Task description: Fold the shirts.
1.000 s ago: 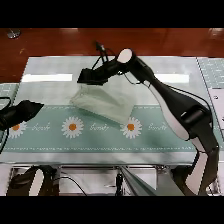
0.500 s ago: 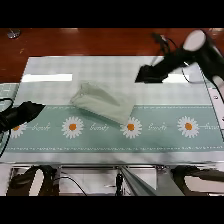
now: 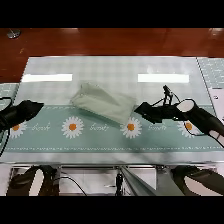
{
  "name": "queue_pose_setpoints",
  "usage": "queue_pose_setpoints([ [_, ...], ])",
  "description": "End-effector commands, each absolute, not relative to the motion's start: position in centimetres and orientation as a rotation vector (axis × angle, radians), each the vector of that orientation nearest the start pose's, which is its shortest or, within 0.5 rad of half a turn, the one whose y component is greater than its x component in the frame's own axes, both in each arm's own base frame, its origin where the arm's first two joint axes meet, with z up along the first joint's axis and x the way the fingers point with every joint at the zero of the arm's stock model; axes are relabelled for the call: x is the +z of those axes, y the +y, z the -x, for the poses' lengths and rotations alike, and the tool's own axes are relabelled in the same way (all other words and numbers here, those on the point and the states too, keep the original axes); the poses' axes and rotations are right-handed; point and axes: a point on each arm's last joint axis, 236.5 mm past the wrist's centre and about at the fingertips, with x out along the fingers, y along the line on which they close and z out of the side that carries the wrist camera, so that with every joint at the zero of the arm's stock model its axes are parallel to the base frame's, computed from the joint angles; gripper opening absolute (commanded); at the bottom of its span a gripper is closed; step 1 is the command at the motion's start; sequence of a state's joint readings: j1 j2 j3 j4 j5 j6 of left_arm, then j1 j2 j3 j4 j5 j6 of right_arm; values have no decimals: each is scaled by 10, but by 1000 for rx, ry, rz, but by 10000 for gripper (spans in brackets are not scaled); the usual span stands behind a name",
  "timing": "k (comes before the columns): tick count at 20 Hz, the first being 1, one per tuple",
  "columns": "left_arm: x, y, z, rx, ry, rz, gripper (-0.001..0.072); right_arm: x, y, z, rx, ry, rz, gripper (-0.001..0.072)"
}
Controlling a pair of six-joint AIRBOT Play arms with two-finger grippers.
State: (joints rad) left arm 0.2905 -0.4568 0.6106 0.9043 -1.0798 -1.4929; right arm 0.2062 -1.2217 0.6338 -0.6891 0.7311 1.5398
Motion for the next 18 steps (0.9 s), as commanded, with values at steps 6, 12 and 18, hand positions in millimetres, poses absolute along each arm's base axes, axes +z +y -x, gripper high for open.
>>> queue_pose_setpoints([
  [6, 102, -53, -270, -164, 779, 608, 23, -93, 267, -324, 471, 1479, -762, 589],
  [12, 102, -53, -270, -164, 779, 608, 23, -49, 287, -364, 667, 1389, -589, 29],
  [18, 103, -53, -271, -160, 774, 613, 23, 112, 227, -448, 601, 1118, -259, 29],
])
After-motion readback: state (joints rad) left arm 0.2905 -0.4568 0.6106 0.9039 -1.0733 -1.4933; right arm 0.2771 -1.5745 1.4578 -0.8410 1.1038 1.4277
